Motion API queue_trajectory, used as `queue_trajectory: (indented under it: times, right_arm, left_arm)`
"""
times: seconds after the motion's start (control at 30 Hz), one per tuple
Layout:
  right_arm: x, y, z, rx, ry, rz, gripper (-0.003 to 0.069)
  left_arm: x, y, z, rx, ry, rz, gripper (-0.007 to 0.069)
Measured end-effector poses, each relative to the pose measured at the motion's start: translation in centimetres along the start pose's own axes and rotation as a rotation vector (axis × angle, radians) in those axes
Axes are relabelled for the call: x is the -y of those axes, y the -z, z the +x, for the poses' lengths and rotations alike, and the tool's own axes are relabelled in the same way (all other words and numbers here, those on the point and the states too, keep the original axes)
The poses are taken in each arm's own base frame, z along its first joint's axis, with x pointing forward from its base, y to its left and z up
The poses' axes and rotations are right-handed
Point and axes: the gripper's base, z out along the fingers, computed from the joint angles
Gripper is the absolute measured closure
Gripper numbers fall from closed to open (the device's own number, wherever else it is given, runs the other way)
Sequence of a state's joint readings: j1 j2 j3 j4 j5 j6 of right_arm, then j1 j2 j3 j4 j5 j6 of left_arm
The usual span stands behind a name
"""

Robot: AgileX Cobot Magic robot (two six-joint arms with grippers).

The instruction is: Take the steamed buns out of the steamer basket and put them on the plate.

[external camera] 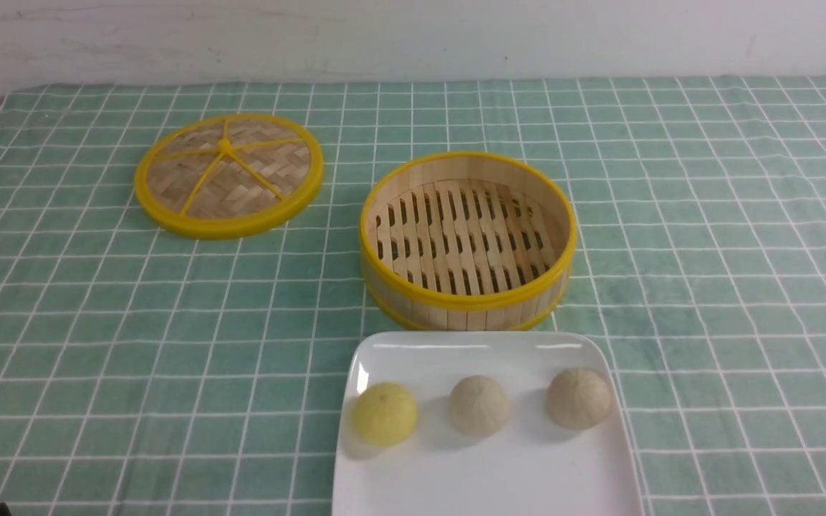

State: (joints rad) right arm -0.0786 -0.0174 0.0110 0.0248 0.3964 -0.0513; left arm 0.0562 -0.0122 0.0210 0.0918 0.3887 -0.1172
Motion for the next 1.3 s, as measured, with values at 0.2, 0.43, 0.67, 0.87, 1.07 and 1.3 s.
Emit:
queue_trajectory:
  times: [0.2,0.43,0.67,0.87,1.07,1.3]
  right_arm:
    - [-0.03,0.00,0.00,0.000,-0.009,-0.004,0.0416]
    - [-0.31,0.01,-0.01,0.001,0.000,-0.053,0.0416]
    - [-0.56,0.03,-0.01,0.002,0.018,-0.100,0.0416]
    - [-0.56,0.03,-0.01,0.003,0.018,-0.101,0.0416]
    - [-0.56,0.03,-0.01,0.003,0.018,-0.101,0.0416]
    - [-0.56,0.03,-0.01,0.003,0.018,-0.101,0.0416]
  left_arm:
    - [0.00,0.00,0.00,0.000,0.000,0.000,0.0256]
    - [0.00,0.00,0.00,0.000,0.000,0.000,0.0256]
    - [0.00,0.00,0.00,0.000,0.000,0.000,0.0256]
    - [0.00,0.00,0.00,0.000,0.000,0.000,0.0256]
    - [0.00,0.00,0.00,0.000,0.000,0.000,0.0256]
    - [0.00,0.00,0.00,0.000,0.000,0.000,0.0256]
